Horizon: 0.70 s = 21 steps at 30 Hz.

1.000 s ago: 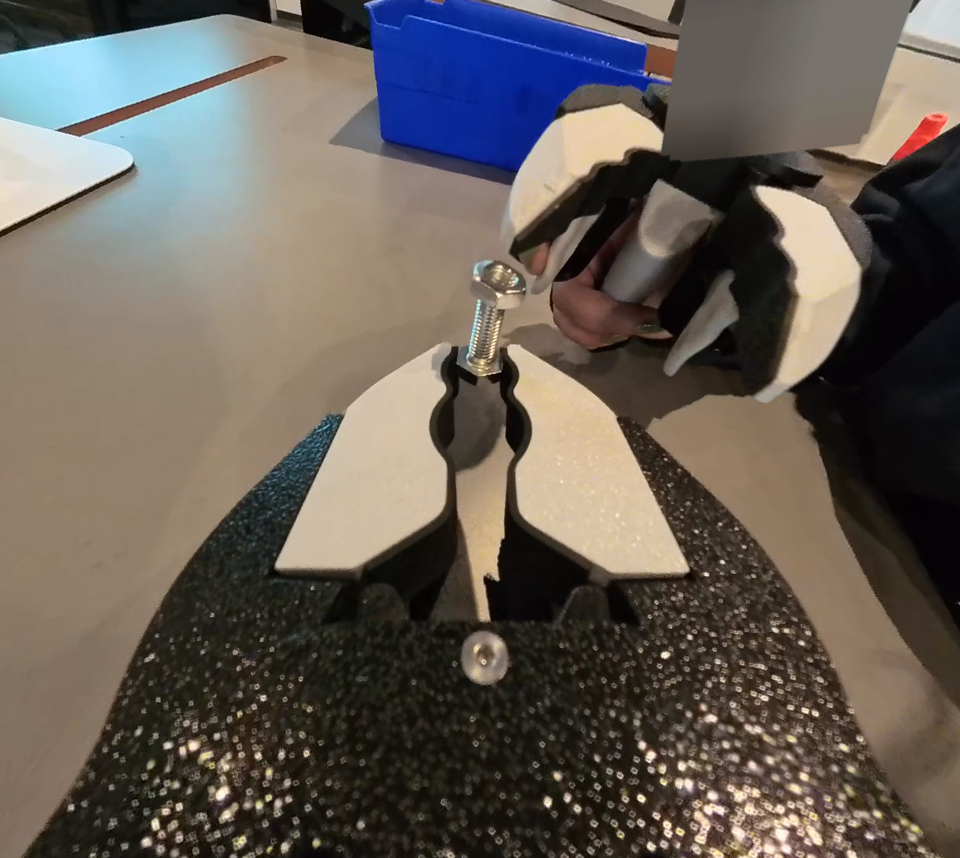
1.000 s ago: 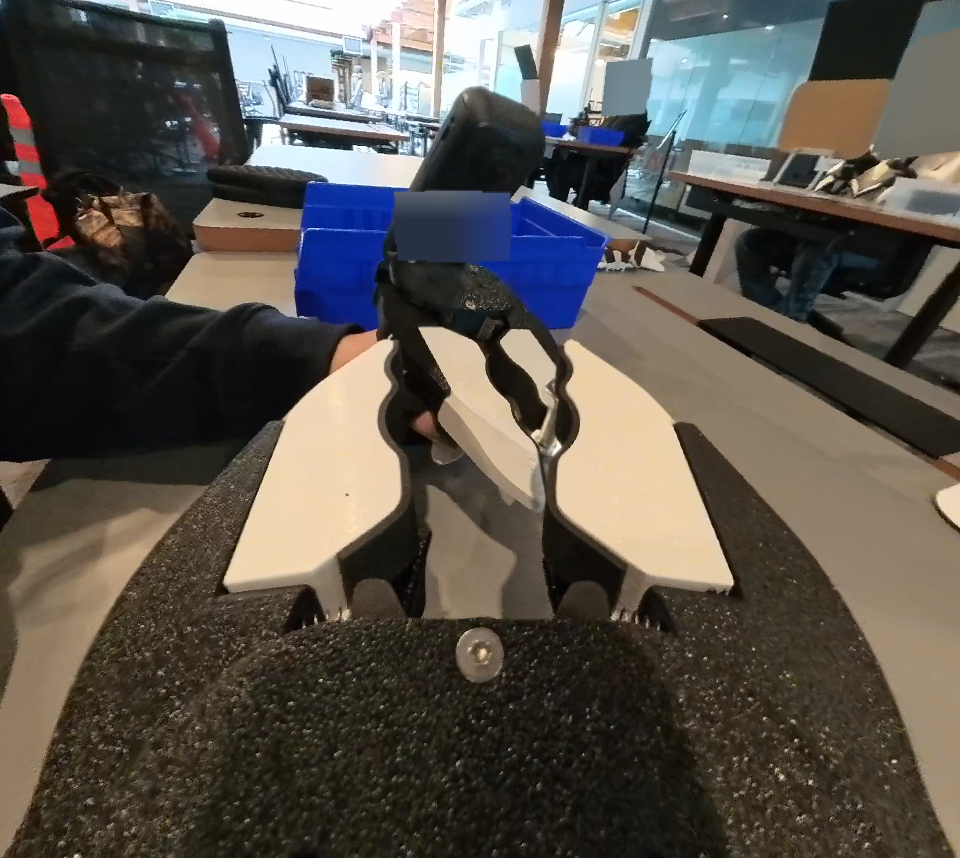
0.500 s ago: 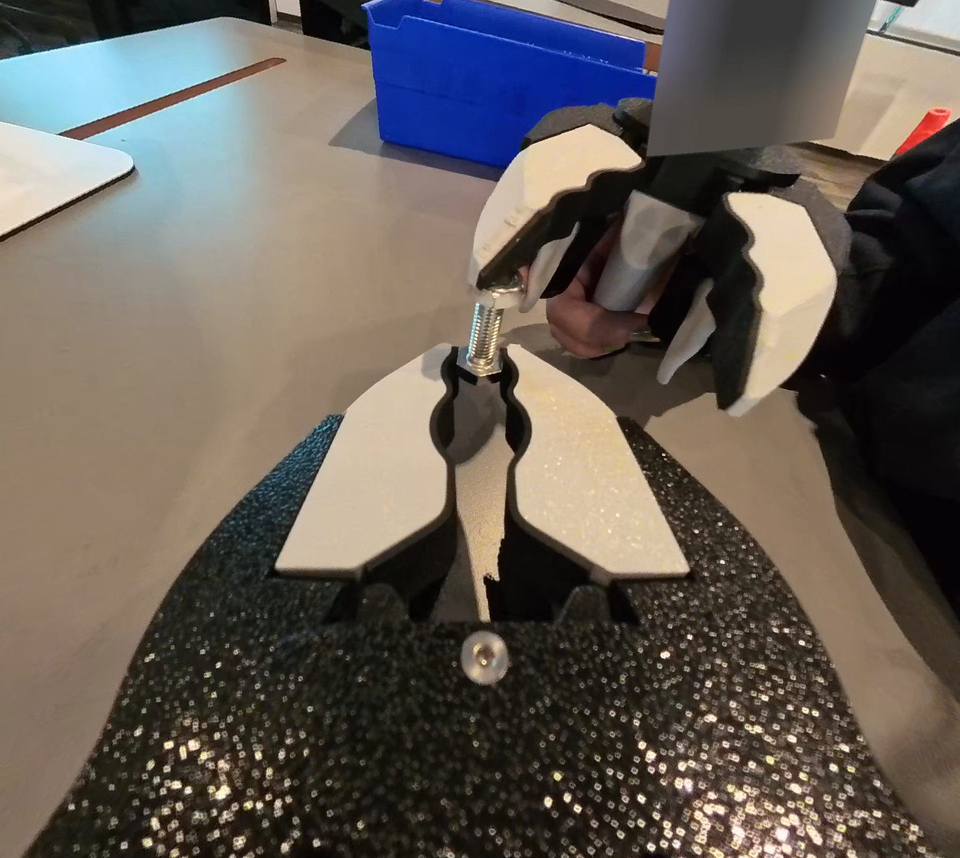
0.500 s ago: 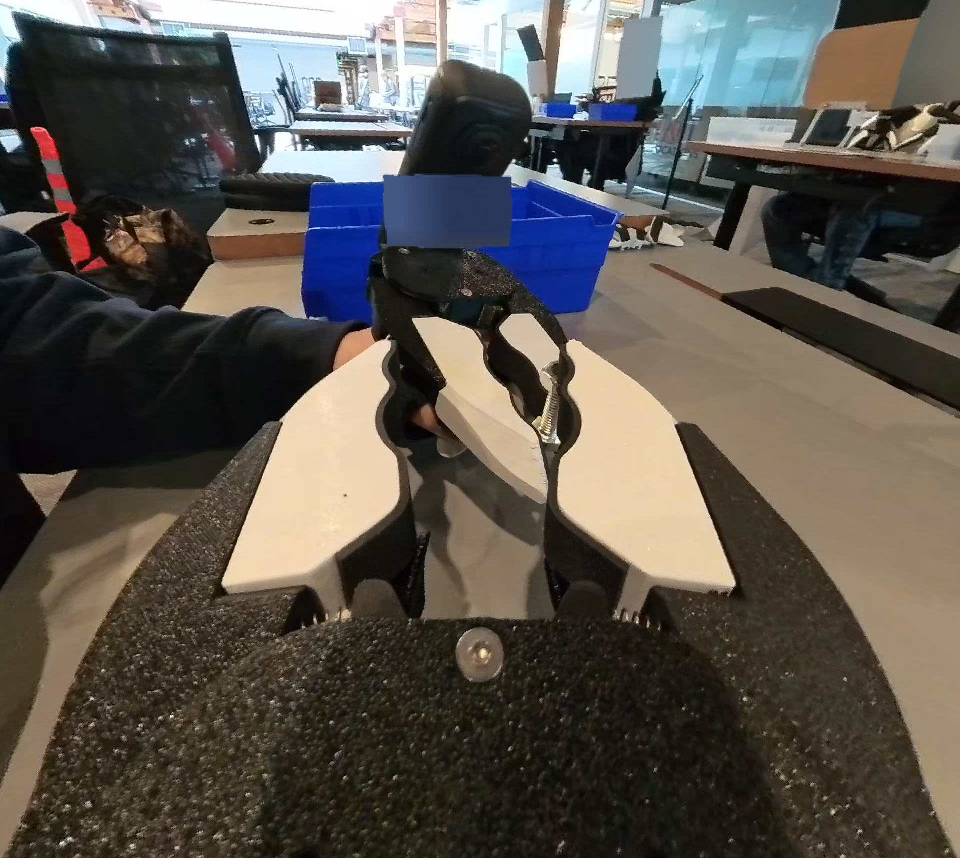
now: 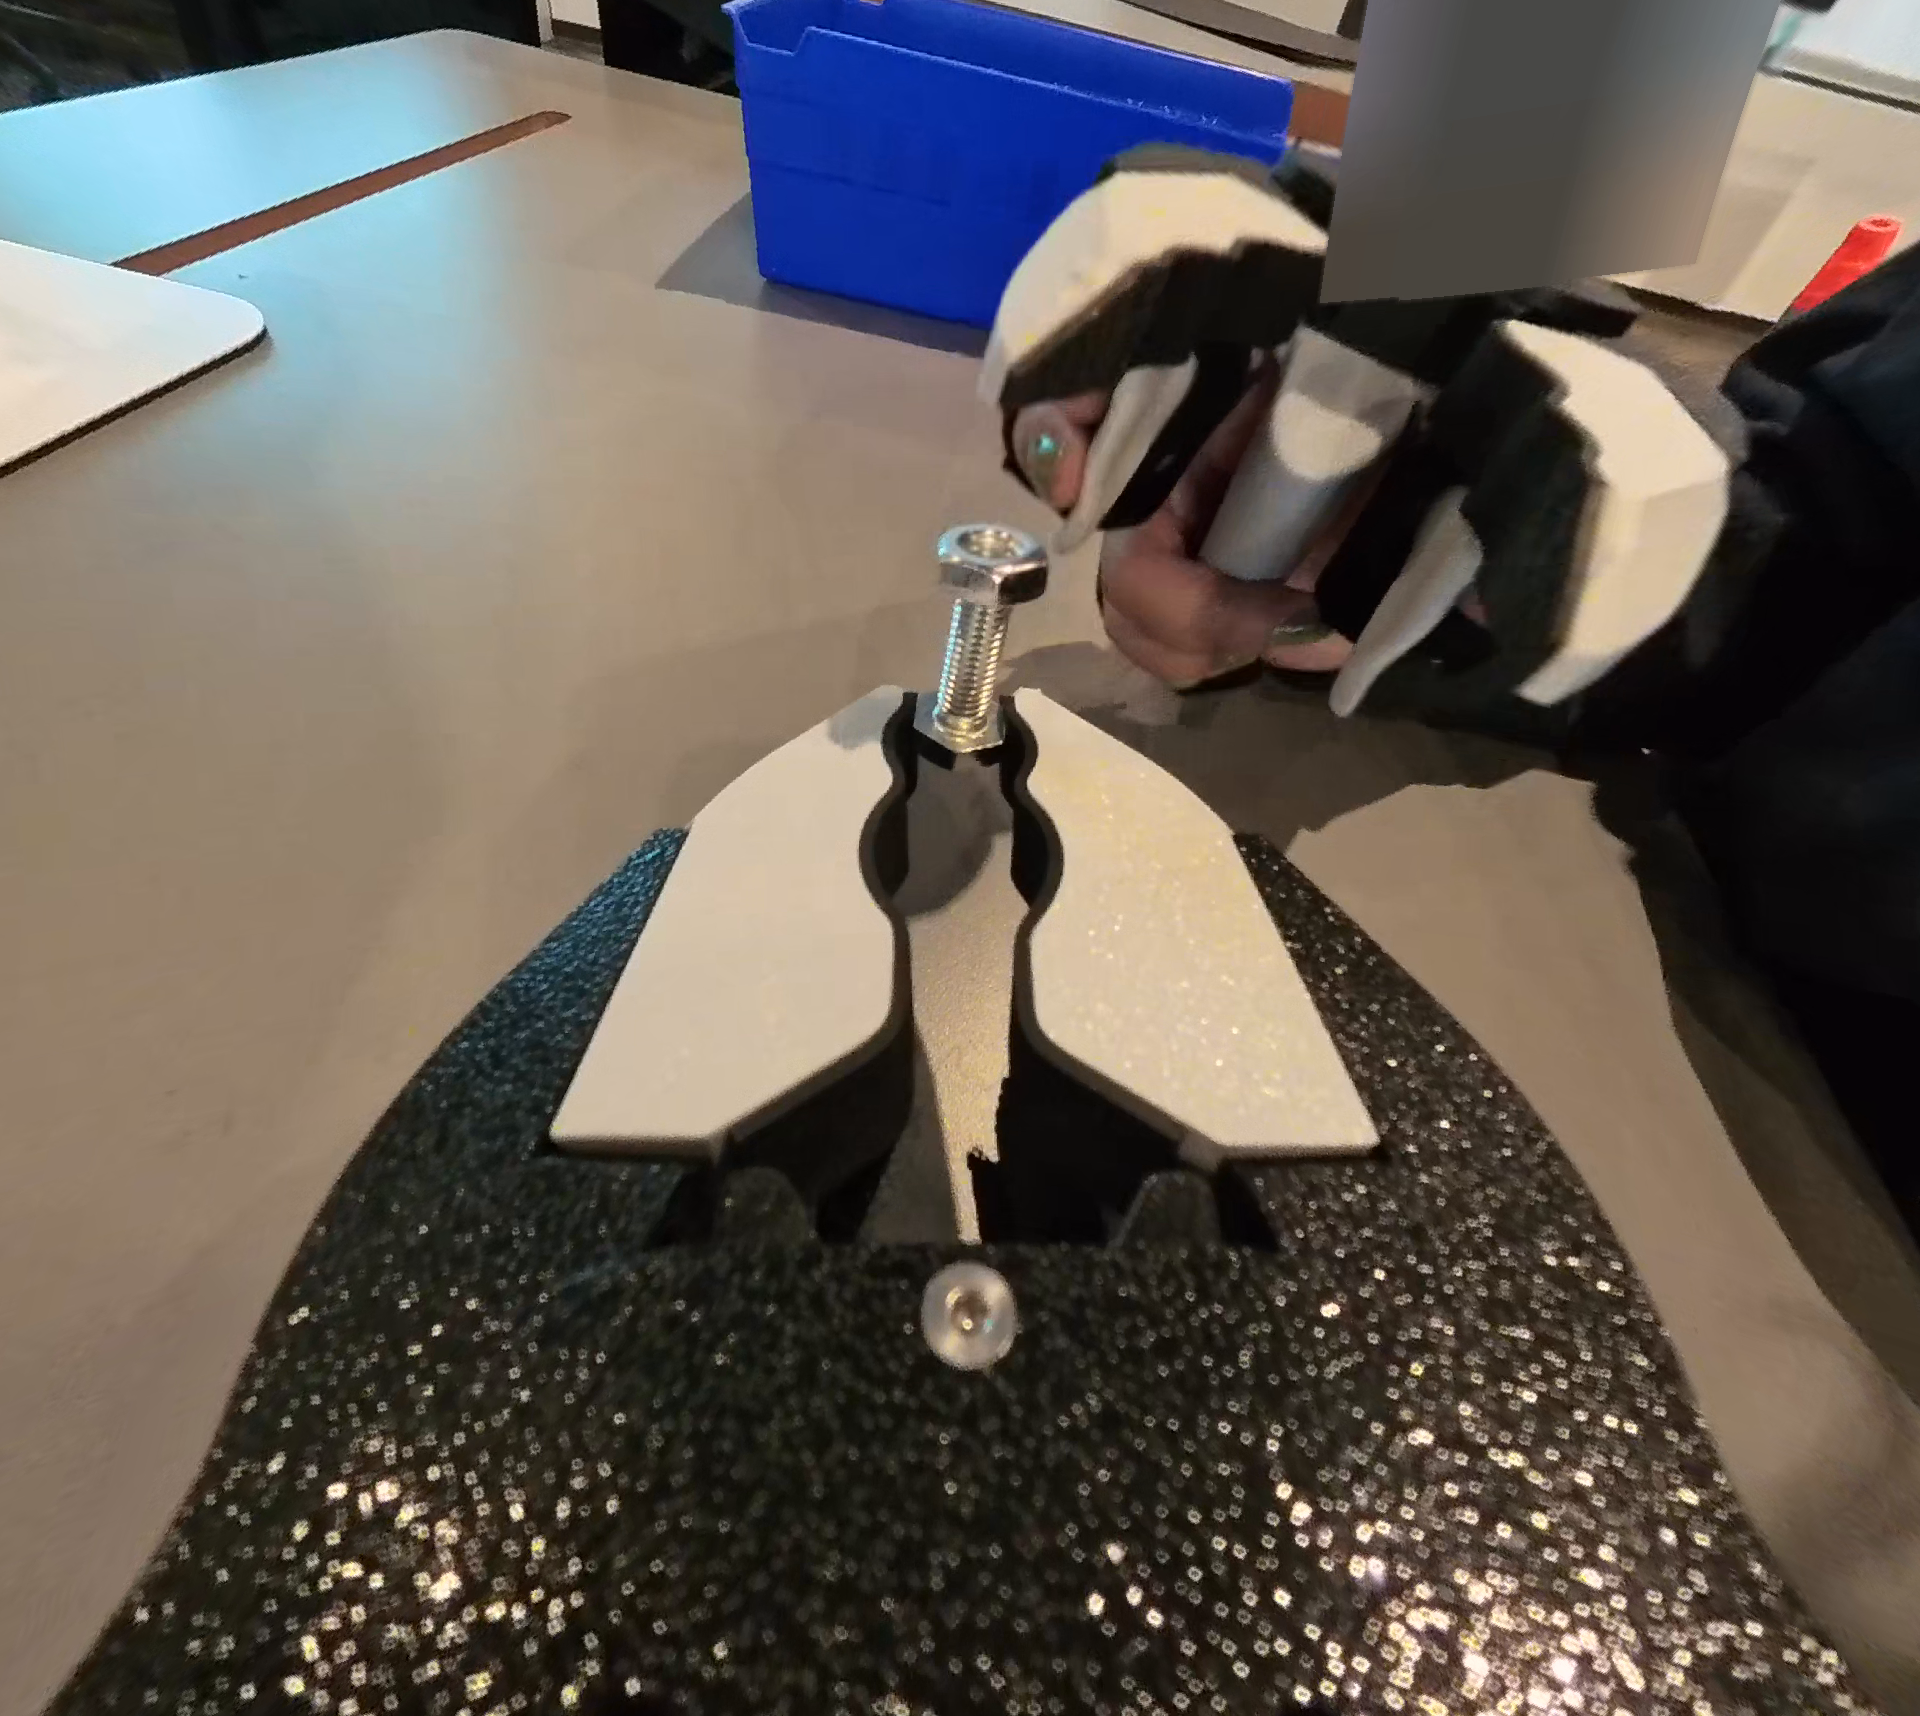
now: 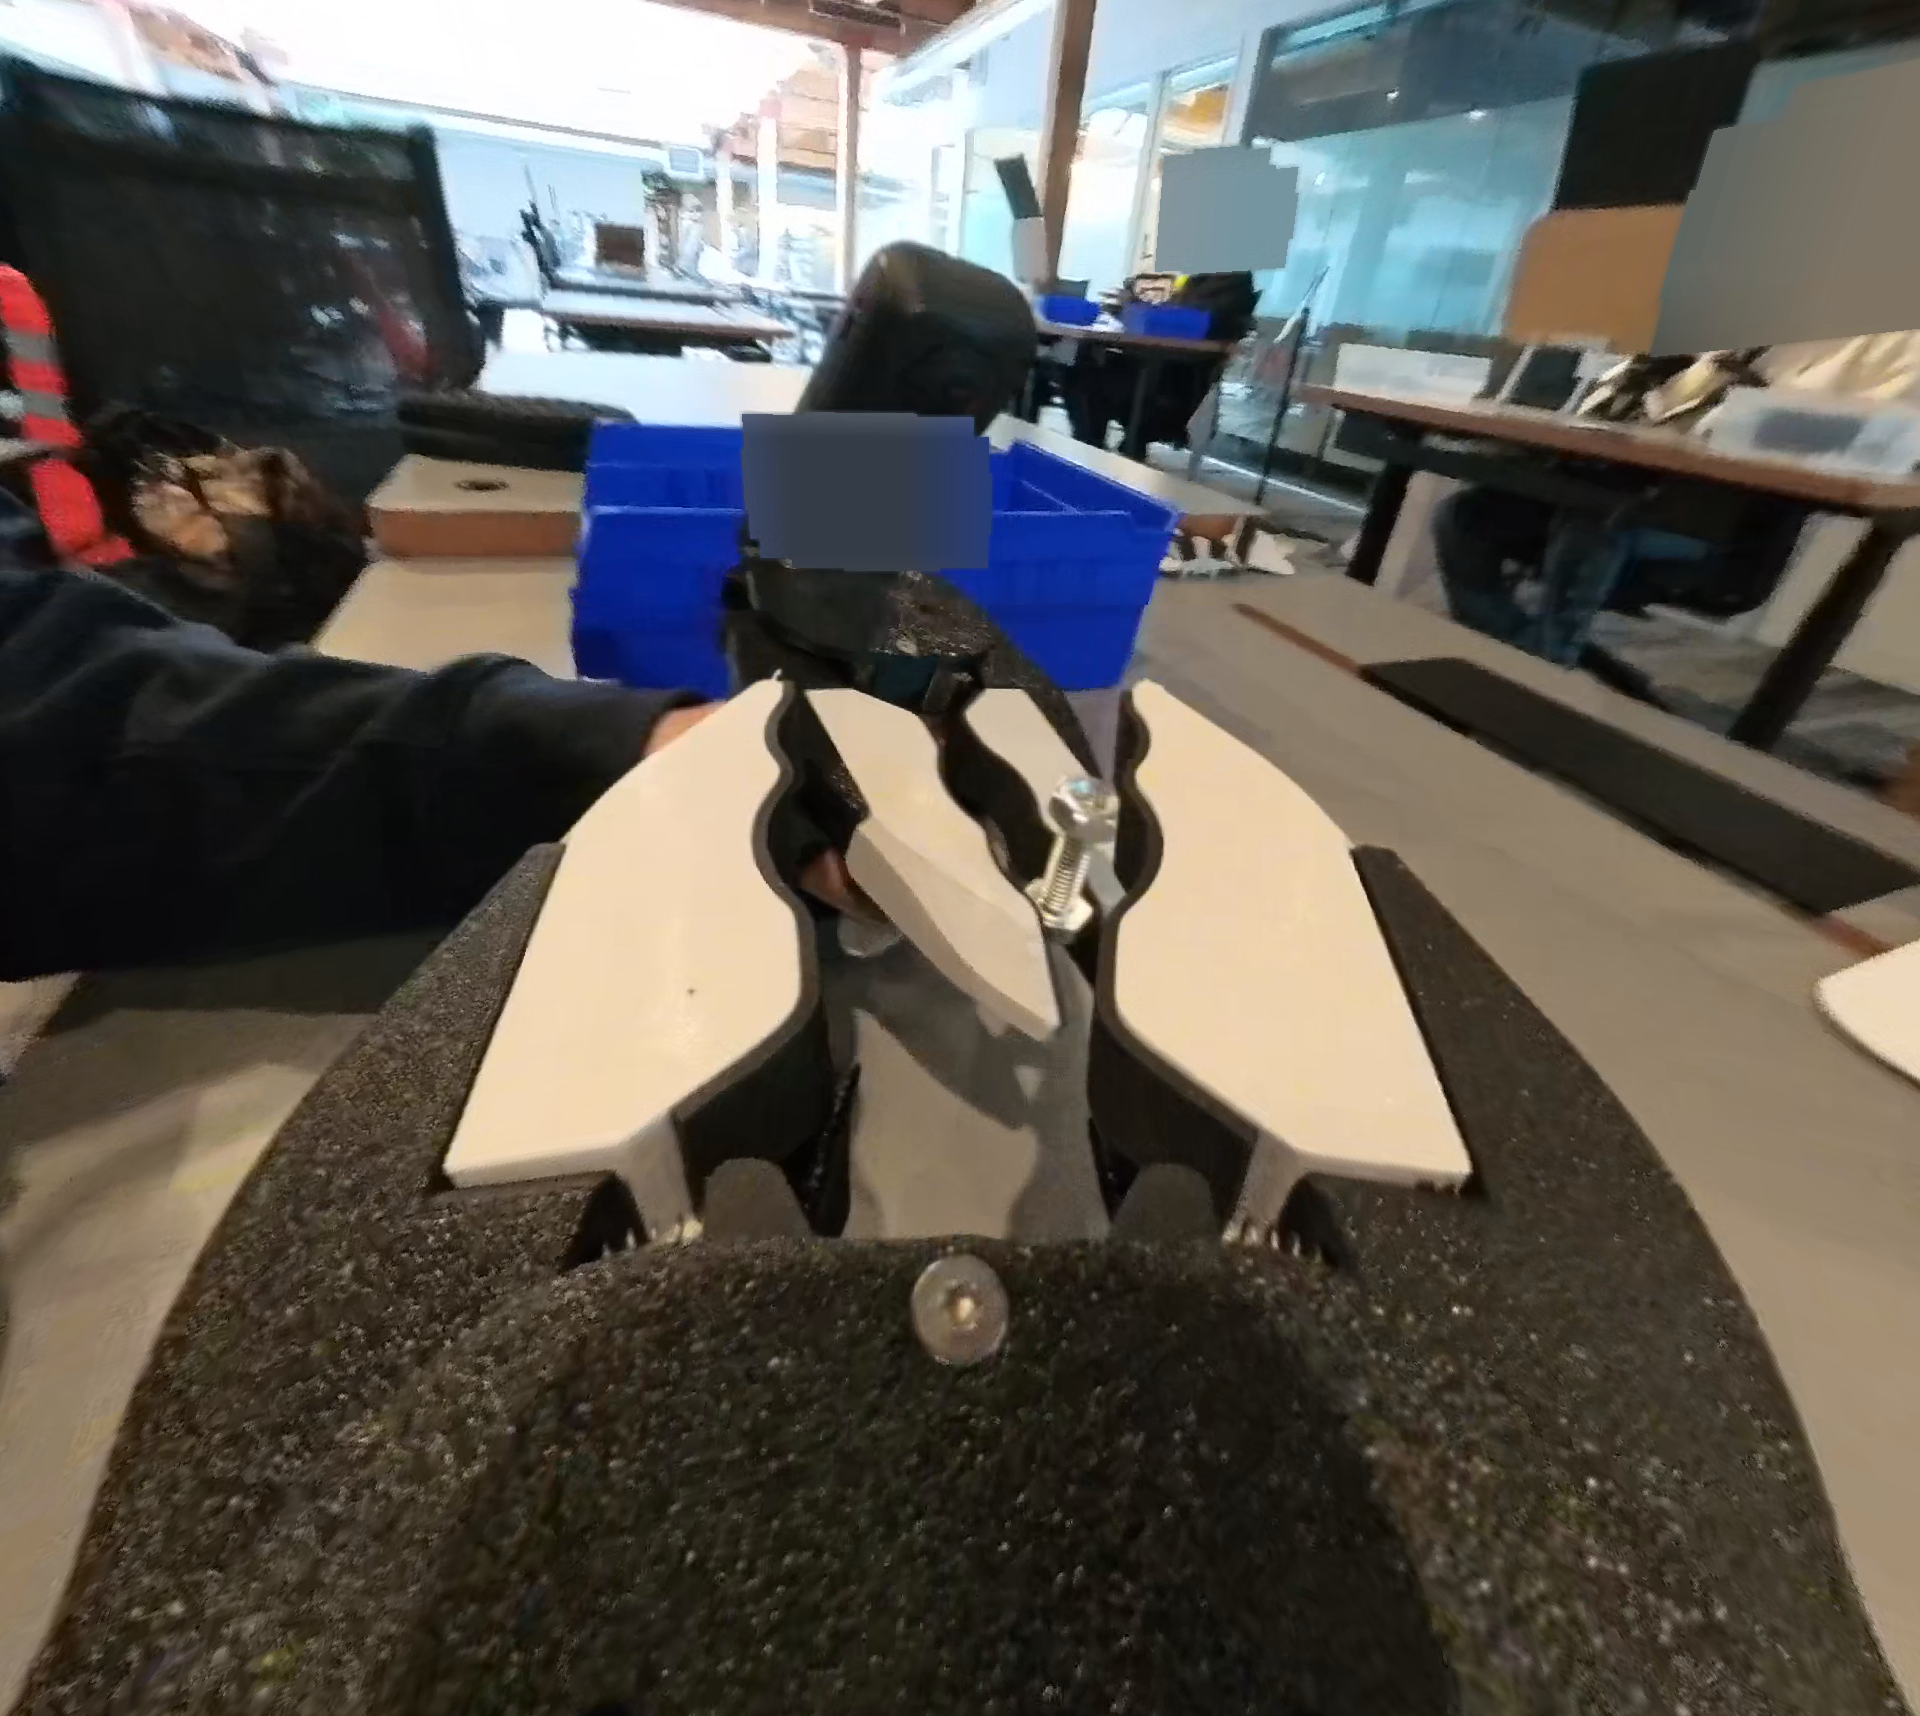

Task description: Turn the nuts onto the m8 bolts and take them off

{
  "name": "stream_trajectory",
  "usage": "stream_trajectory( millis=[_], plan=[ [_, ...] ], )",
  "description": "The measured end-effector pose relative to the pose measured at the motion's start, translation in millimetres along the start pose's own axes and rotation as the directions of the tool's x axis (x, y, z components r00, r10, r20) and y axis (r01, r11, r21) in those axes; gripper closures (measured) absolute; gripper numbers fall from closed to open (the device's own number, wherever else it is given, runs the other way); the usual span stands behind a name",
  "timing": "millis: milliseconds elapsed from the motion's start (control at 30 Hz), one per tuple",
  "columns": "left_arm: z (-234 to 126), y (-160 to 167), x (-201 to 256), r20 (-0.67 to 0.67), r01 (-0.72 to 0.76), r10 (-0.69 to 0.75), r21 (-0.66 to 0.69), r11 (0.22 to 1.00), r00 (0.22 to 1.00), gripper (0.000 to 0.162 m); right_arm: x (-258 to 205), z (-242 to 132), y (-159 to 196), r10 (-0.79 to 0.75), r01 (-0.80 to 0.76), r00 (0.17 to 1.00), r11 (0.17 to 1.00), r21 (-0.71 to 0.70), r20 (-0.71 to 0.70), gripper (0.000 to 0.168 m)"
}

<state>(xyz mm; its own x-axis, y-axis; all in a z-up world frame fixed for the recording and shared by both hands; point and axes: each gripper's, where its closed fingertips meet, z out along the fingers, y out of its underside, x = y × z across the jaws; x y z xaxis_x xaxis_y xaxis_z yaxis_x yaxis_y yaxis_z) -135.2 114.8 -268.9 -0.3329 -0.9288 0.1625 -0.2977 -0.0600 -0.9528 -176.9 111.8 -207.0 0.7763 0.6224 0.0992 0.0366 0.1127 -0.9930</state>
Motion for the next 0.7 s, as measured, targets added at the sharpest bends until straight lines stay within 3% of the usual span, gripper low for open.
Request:
stream_trajectory(
  millis=[100, 700],
  plan=[
    [0, 0, 0, 0.004, -0.001, 0.001, -0.001, 1.0, 1.0, 0.147, 5, -2, 10, -0.003, 0.003, 1.0, 0.998, -0.065, -0.007, 0.111],
    [-4, -5, -2, 0.004, 0.02, -0.02, 0.044, 0.999, 1.0, 0.148, 9, -6, 16, 0.033, -0.031, 0.999, 0.994, -0.107, 0.022, 0.12]
  ],
)
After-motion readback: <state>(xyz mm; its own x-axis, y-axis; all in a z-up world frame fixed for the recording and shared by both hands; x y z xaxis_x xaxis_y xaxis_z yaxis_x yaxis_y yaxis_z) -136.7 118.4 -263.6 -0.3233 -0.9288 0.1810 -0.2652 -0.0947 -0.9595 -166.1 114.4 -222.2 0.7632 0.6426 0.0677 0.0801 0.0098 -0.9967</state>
